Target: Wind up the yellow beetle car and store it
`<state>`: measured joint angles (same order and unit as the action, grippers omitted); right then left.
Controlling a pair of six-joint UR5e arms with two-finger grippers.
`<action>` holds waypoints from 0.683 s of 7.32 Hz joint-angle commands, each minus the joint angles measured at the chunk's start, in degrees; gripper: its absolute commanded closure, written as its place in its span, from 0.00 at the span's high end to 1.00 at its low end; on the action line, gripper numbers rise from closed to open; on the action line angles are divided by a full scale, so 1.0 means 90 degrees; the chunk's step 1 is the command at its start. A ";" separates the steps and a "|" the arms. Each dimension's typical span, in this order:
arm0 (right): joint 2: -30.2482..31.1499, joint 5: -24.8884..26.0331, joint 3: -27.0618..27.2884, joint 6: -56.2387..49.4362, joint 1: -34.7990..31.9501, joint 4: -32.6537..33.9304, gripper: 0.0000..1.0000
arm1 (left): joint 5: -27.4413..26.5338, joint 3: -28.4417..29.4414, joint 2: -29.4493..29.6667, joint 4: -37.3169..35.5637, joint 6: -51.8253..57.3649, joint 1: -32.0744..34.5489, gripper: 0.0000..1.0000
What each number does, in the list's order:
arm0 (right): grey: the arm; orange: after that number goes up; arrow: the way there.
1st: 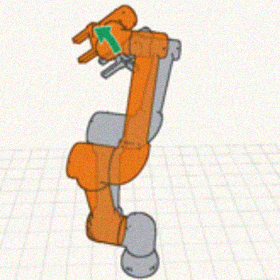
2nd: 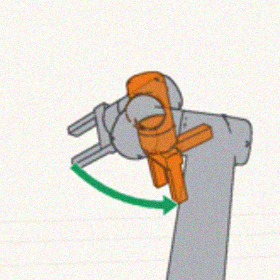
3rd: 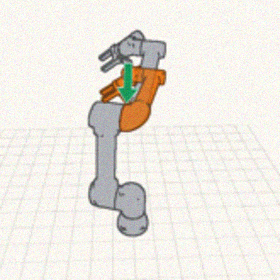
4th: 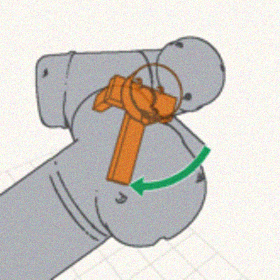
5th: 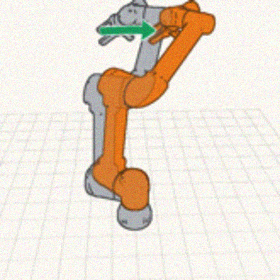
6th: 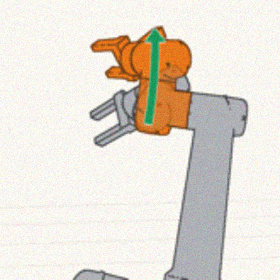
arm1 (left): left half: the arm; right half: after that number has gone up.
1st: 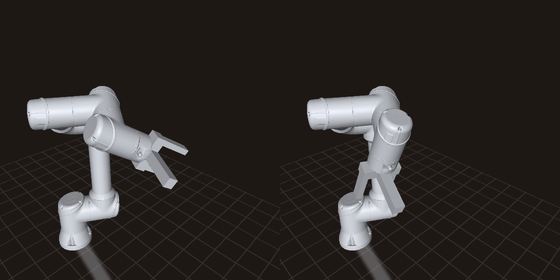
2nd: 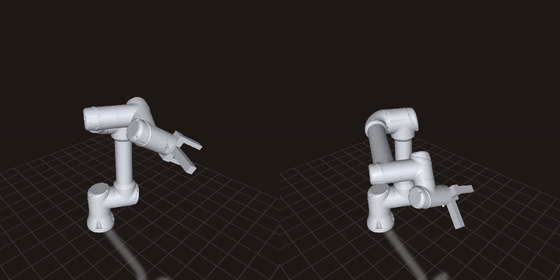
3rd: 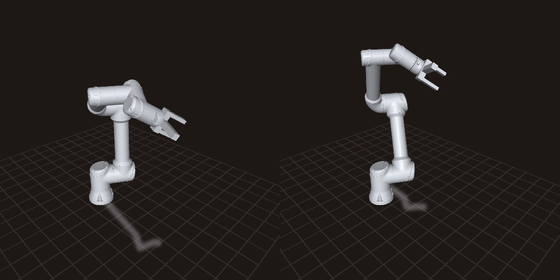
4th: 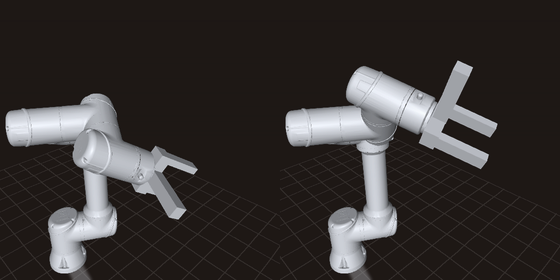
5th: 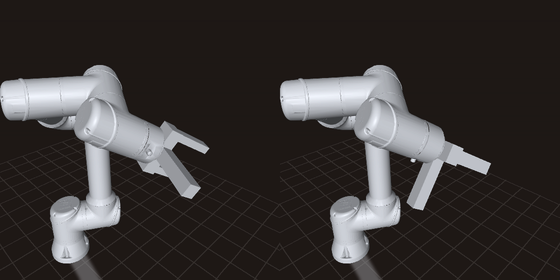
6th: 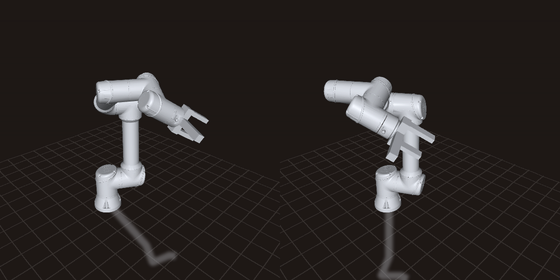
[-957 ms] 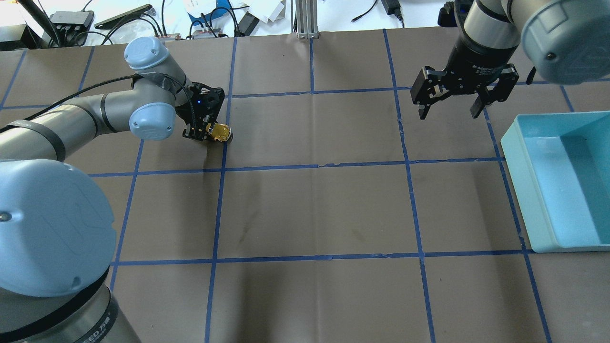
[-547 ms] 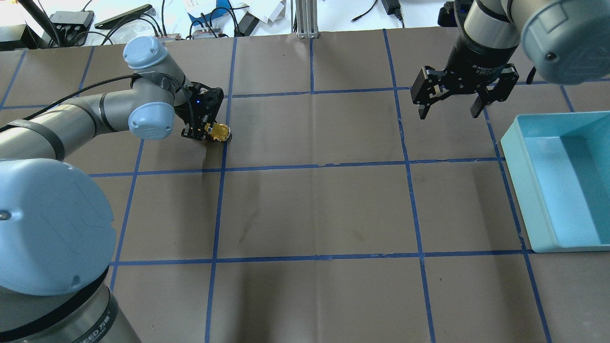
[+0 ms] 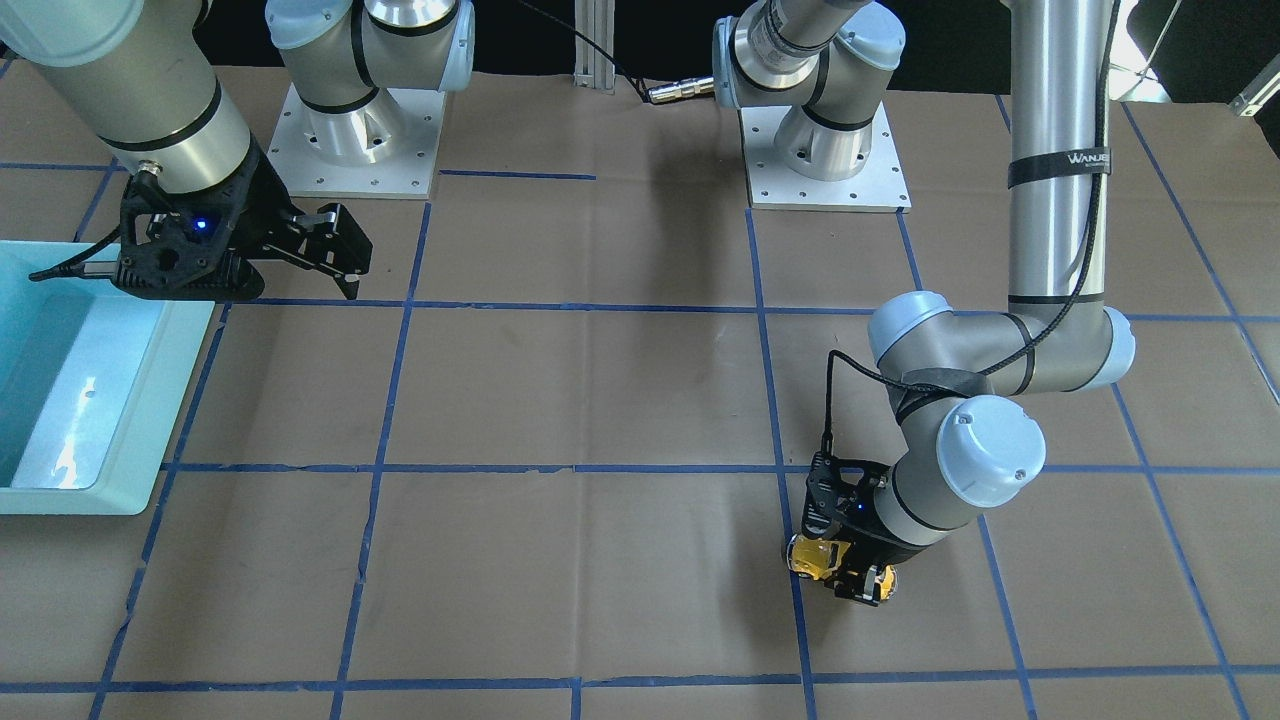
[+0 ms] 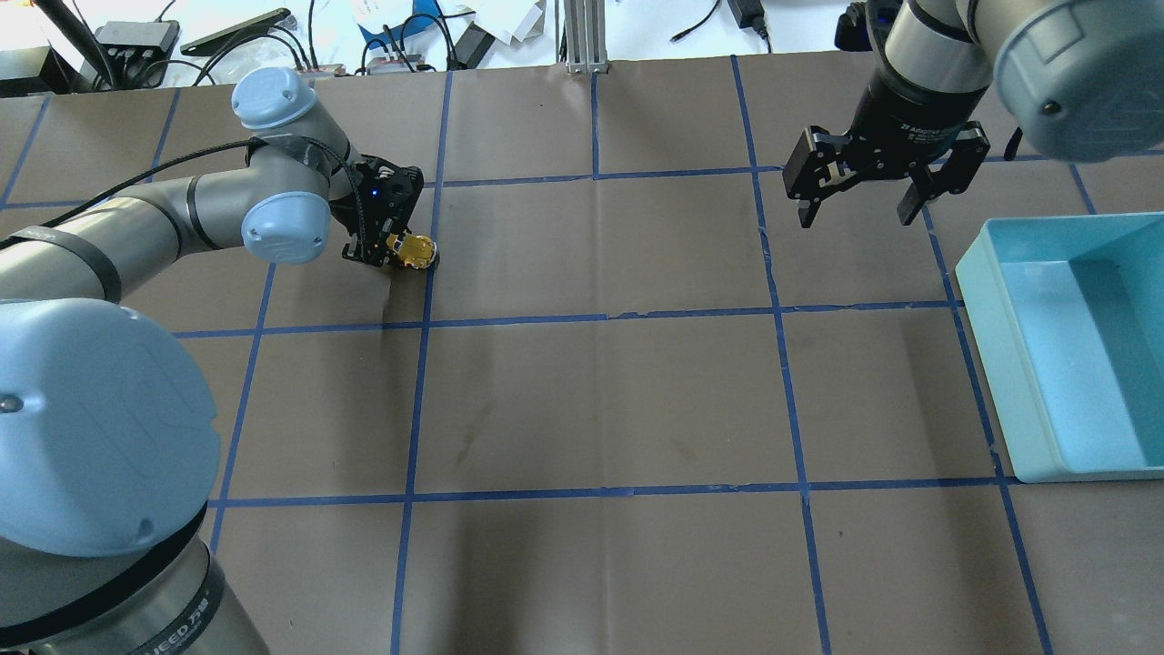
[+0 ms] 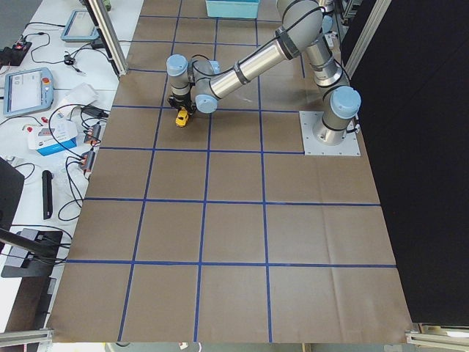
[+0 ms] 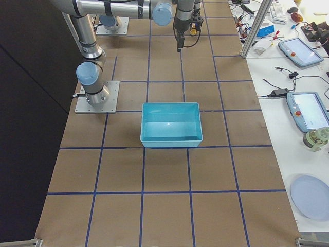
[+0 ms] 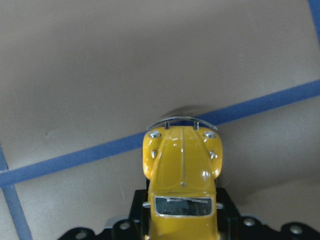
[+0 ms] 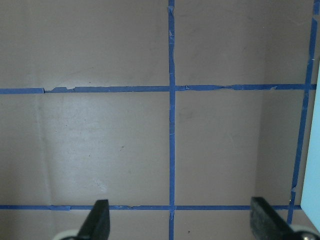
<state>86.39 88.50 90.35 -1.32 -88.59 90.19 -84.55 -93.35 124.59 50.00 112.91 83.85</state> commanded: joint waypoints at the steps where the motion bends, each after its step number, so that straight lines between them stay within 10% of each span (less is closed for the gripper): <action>1: 0.0000 0.0000 0.0000 0.0000 0.0000 -0.0001 1.00 | 0.0000 0.0020 0.0034 0.0001 0.0033 -0.0010 0.19; 5: 0.0010 0.0000 0.0000 0.0000 0.0000 0.0009 1.00 | 0.0000 0.0030 0.0034 0.0001 0.0189 -0.0108 0.19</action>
<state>86.47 88.50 90.35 -1.31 -88.59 90.26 -84.55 -93.09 124.89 50.00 114.38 83.20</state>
